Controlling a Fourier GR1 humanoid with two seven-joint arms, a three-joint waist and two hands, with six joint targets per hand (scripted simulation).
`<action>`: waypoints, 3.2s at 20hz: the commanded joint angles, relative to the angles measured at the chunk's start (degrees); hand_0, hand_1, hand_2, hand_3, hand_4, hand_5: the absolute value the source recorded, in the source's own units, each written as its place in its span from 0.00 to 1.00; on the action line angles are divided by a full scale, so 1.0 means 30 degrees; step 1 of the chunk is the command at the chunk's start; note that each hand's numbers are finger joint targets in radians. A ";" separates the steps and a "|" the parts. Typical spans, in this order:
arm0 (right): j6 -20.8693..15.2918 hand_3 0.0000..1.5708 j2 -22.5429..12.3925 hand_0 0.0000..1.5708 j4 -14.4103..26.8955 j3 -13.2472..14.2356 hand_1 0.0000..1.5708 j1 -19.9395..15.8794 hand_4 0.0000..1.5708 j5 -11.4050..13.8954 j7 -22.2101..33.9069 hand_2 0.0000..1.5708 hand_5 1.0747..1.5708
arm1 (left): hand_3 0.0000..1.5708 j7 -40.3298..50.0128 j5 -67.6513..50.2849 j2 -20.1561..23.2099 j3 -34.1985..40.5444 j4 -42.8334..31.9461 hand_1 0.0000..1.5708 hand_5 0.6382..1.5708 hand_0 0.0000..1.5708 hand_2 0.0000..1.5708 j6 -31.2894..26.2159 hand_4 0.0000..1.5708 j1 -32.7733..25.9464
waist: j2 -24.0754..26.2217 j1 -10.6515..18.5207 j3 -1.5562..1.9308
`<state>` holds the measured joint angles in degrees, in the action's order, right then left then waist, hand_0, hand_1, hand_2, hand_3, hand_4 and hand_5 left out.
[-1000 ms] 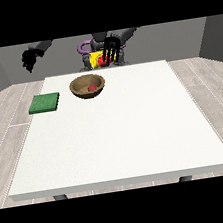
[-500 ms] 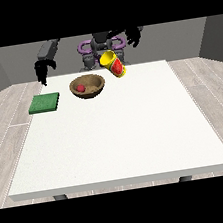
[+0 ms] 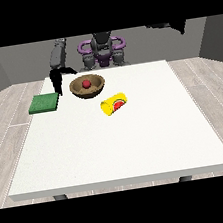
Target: Pick the cup and pour the ball into the bowl, then pick the bowl and place it on the pad
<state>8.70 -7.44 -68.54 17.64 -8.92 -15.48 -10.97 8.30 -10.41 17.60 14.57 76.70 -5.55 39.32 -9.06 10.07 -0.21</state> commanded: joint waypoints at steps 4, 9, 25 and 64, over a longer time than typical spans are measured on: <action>-0.0837 0.00 0.0922 0.00 0.2301 -0.0331 0.00 -0.1789 0.00 0.0551 -0.1757 0.00 0.99 | 0.00 0.0328 -0.3589 0.3863 0.3325 -0.1850 0.00 0.94 0.00 0.00 -0.3649 0.20 0.0636 | -0.1300 -0.0161 0.0079; 0.0227 0.00 0.0133 0.00 0.5434 -0.0213 0.00 -0.3026 0.00 0.0511 -0.2772 0.00 1.00 | 0.00 -0.0662 -0.3839 0.4445 0.3790 -0.2254 0.00 0.93 0.00 0.00 -0.4130 0.18 -0.0616 | -0.1332 -0.1159 0.0080; -0.3450 1.00 0.1179 1.00 0.8533 -0.0510 1.00 -0.2867 0.64 0.1705 -0.3094 1.00 0.72 | 0.00 0.0125 -0.6051 0.6885 0.5289 -0.3128 0.00 0.95 0.00 0.00 -0.5733 0.19 -0.0250 | -0.2135 -0.0473 0.0072; -0.0129 0.11 -0.9606 1.00 0.9978 0.2709 1.00 -0.8840 0.63 0.1139 0.1097 1.00 1.00 | 0.00 -0.4577 -0.5640 0.9798 0.7018 -0.4914 0.00 0.99 0.00 0.00 -0.5679 0.43 -0.1494 | -0.5600 -0.2328 0.0126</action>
<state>5.41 -32.59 -44.19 22.70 -33.19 -10.80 -2.60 -5.46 -26.58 46.48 35.22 57.95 -24.69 33.25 -21.28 2.47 0.11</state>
